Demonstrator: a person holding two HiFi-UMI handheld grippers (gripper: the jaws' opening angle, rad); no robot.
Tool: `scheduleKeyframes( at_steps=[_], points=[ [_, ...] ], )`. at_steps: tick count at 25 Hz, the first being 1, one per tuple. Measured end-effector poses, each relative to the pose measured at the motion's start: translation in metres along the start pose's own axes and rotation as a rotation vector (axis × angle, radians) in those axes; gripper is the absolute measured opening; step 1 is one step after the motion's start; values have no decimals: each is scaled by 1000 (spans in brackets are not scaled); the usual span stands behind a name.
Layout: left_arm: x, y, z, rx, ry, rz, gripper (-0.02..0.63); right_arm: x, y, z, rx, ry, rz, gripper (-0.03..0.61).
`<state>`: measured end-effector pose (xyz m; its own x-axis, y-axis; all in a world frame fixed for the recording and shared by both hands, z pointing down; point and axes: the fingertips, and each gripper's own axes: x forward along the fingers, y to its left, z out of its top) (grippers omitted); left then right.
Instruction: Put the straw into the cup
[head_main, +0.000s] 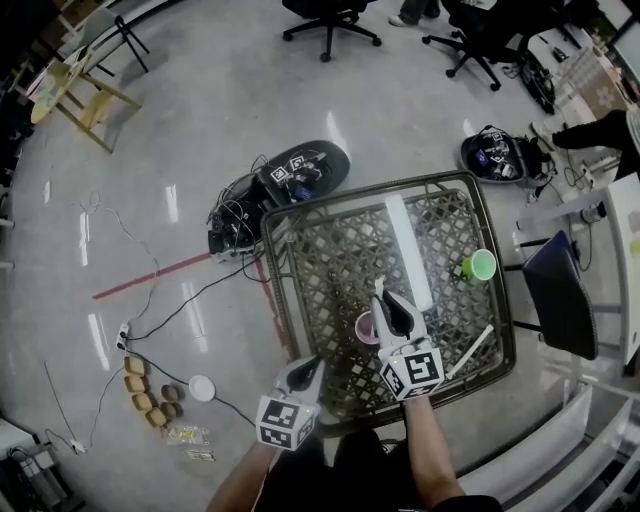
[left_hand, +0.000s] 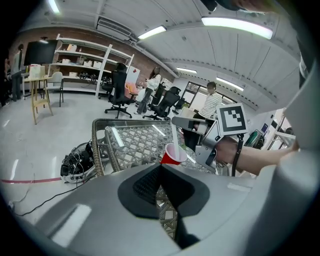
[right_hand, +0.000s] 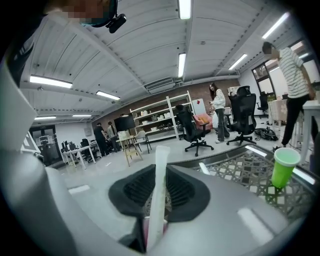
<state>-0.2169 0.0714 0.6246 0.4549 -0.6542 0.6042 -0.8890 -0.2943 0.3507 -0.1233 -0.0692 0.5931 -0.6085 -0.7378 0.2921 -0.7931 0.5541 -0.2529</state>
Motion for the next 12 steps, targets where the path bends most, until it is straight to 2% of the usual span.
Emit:
scheduleKeyframes(
  at_steps=[12],
  points=[
    [-3, -4, -2, 5, 2, -4, 6, -13, 1, -12, 0, 30, -3, 63]
  ],
)
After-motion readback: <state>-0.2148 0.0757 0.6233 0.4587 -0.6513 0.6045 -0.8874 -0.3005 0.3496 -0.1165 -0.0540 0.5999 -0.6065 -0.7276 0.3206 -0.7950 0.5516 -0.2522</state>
